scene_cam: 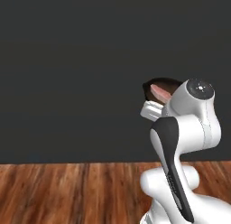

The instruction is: Pick up the pan with the steak in it and place it on the dining table. Then place the steak on the plate.

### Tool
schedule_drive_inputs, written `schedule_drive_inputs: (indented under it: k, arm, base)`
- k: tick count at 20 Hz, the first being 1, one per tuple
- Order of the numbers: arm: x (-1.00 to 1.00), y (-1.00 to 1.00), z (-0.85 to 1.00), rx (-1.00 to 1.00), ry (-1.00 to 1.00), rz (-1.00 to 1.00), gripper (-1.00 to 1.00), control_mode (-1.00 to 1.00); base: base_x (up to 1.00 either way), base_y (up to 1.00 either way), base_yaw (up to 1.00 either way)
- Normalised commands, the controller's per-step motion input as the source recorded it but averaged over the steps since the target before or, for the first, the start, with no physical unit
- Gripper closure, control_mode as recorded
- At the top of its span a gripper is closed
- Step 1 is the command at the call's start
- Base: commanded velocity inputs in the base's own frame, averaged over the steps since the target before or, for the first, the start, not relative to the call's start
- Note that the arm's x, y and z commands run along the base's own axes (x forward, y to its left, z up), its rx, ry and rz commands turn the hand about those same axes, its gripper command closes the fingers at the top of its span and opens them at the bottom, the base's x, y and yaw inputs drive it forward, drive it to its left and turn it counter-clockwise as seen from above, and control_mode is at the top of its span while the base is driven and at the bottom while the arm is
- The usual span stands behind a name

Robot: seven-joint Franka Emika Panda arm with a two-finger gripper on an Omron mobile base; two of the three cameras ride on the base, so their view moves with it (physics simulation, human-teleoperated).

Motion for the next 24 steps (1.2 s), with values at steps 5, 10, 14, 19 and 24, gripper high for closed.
schedule_drive_inputs:
  k: [5,10,14,19,24]
  arm:
    - [0.0,0.0,0.0,0.0,0.0,0.0,1.0,1.0]
    - [0.0,0.0,0.0,0.0,0.0,0.0,1.0,1.0]
    - [0.0,0.0,0.0,0.0,0.0,0.0,1.0,1.0]
    - [0.0,0.0,0.0,0.0,0.0,0.0,1.0,1.0]
    - [0.0,0.0,0.0,0.0,0.0,0.0,1.0,1.0]
  base:
    - [0.0,0.0,0.48]
    - [-0.01,0.0,0.49]
    - [-0.02,0.0,0.5]
    - [-0.02,0.0,0.5]
    - [-0.02,0.0,0.5]
